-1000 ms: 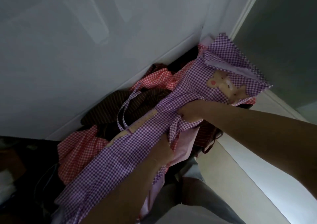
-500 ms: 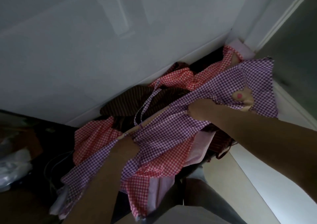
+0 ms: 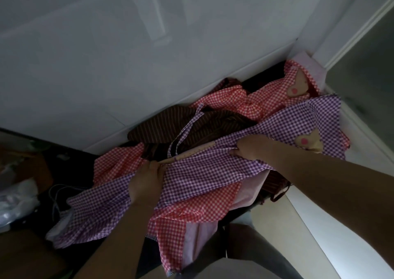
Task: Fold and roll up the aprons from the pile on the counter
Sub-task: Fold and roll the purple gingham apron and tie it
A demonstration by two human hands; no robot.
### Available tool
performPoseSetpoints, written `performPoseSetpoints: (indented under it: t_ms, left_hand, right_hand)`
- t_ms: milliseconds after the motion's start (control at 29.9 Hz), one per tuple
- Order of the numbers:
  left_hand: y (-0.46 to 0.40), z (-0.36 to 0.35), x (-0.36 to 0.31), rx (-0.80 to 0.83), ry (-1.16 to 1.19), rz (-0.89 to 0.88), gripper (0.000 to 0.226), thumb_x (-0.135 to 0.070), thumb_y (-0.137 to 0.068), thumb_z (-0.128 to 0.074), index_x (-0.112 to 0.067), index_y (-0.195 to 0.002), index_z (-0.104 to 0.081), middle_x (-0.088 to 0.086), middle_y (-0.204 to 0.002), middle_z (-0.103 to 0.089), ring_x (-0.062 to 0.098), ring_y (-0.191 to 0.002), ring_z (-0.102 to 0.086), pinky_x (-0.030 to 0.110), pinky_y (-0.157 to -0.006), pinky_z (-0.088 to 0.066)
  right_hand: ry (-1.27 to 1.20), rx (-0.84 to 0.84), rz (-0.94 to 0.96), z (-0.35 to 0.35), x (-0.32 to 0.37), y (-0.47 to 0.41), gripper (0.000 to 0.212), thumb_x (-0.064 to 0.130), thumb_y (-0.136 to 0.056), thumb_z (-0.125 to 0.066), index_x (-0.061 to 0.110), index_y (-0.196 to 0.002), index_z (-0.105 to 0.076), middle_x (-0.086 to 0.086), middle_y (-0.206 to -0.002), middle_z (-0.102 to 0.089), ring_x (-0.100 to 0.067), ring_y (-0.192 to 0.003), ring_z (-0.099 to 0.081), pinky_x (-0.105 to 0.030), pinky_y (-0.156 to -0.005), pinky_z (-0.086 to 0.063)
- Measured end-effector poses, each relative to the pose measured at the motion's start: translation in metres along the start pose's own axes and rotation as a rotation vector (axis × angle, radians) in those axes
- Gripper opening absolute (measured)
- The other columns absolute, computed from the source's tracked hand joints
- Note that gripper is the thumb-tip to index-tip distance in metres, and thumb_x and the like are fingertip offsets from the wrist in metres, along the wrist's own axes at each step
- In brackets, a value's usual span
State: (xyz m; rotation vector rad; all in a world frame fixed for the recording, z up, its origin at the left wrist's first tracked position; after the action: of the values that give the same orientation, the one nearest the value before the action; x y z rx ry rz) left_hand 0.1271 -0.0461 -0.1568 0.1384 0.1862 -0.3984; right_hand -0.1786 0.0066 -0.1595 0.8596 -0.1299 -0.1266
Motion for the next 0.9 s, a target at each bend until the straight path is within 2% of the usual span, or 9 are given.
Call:
performPoseSetpoints:
  t_ms: [67, 100, 201, 301, 368, 502, 636, 770, 904]
  left_hand:
    - [0.003, -0.002, -0.023, -0.239, 0.012, -0.221, 0.026, -0.024, -0.092, -0.045, -0.007, -0.096, -0.063, 0.013, -0.090, -0.062, 0.030, -0.078, -0.059, 0.036, -0.066, -0.049]
    - [0.002, -0.007, -0.038, -0.238, 0.043, -0.309, 0.026, -0.024, -0.091, -0.045, -0.008, -0.105, -0.060, 0.014, -0.098, -0.062, 0.029, -0.087, -0.058, 0.039, -0.075, -0.049]
    - [-0.009, -0.022, -0.084, 0.035, 0.151, -0.333, 0.052, -0.047, -0.092, -0.039, -0.014, -0.130, -0.048, 0.009, -0.128, -0.054, 0.026, -0.115, -0.049, 0.045, -0.101, -0.041]
    - [-0.024, -0.034, -0.110, 0.219, 0.198, -0.231, 0.064, -0.062, -0.092, -0.031, -0.017, -0.134, -0.044, 0.004, -0.135, -0.049, 0.023, -0.125, -0.042, 0.043, -0.110, -0.030]
    - [-0.036, -0.034, -0.118, 0.172, 0.197, -0.189, 0.050, -0.052, -0.097, -0.035, -0.013, -0.123, -0.052, 0.006, -0.123, -0.056, 0.025, -0.115, -0.049, 0.040, -0.102, -0.037]
    - [-0.055, -0.029, -0.128, 0.085, 0.143, -0.173, 0.025, -0.025, -0.097, -0.045, -0.010, -0.115, -0.056, 0.011, -0.112, -0.061, 0.029, -0.101, -0.056, 0.038, -0.087, -0.041]
    - [-0.046, -0.037, -0.153, -0.066, 0.183, -0.482, 0.029, -0.013, -0.085, -0.045, -0.005, -0.110, -0.058, 0.016, -0.113, -0.060, 0.033, -0.102, -0.056, 0.042, -0.089, -0.049]
    - [-0.042, -0.066, -0.162, 0.121, 0.184, -0.614, 0.031, -0.023, -0.093, -0.041, -0.010, -0.119, -0.053, 0.018, -0.131, -0.053, 0.034, -0.121, -0.050, 0.047, -0.103, -0.042]
    - [-0.048, -0.085, -0.149, 0.260, 0.124, -0.649, 0.046, -0.032, -0.097, -0.033, -0.022, -0.141, -0.033, 0.013, -0.152, -0.032, 0.028, -0.141, -0.025, 0.048, -0.115, -0.023]
  right_hand:
    - [0.078, -0.113, -0.028, -0.001, 0.001, 0.000, 0.065, 0.059, -0.097, -0.027, 0.008, -0.128, -0.054, -0.010, -0.126, -0.058, -0.027, -0.114, -0.055, -0.039, -0.101, -0.043]
    - [0.105, -0.179, -0.030, -0.001, 0.001, 0.001, 0.063, 0.059, -0.097, -0.027, 0.009, -0.120, -0.059, -0.008, -0.118, -0.062, -0.026, -0.108, -0.058, -0.039, -0.095, -0.047]
    - [0.114, -0.416, 0.083, -0.003, 0.002, 0.004, 0.046, 0.046, -0.100, -0.035, 0.012, -0.098, -0.065, -0.003, -0.095, -0.066, -0.023, -0.089, -0.063, -0.031, -0.074, -0.048]
    - [0.065, -0.626, 0.158, 0.000, 0.000, 0.010, 0.035, 0.033, -0.099, -0.042, 0.009, -0.100, -0.066, -0.006, -0.090, -0.067, -0.024, -0.082, -0.063, -0.032, -0.068, -0.046]
    - [-0.001, -0.603, 0.112, 0.000, -0.004, 0.005, 0.039, 0.037, -0.100, -0.039, 0.010, -0.105, -0.066, -0.006, -0.096, -0.068, -0.023, -0.087, -0.063, -0.034, -0.077, -0.050]
    - [-0.182, -0.284, -0.023, 0.002, -0.006, -0.011, 0.061, 0.056, -0.098, -0.029, 0.009, -0.122, -0.058, -0.009, -0.119, -0.062, -0.026, -0.111, -0.057, -0.037, -0.098, -0.044]
    - [-0.251, -0.125, -0.052, 0.004, -0.009, -0.013, 0.059, 0.053, -0.099, -0.030, 0.013, -0.138, -0.046, -0.010, -0.138, -0.051, -0.026, -0.123, -0.049, -0.035, -0.105, -0.036]
    - [-0.277, -0.168, -0.117, 0.007, -0.013, -0.008, 0.038, 0.031, -0.099, -0.040, 0.010, -0.127, -0.056, -0.013, -0.131, -0.055, -0.030, -0.119, -0.052, -0.042, -0.098, -0.042]
    - [-0.291, -0.227, -0.086, -0.005, -0.021, -0.005, 0.040, 0.034, -0.101, -0.033, 0.010, -0.117, -0.060, -0.007, -0.120, -0.061, -0.024, -0.112, -0.057, -0.036, -0.096, -0.046]
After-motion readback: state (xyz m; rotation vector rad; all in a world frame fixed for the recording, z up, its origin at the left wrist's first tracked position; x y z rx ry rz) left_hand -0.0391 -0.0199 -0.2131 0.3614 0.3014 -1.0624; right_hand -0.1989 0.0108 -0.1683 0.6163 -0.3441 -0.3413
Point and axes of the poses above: each hand's wrist, its own y-axis away from the middle knuckle, its own z-axis out of the back of the hand, x = y × z, the point moved 3 cm from there along -y, towards the middle knuckle
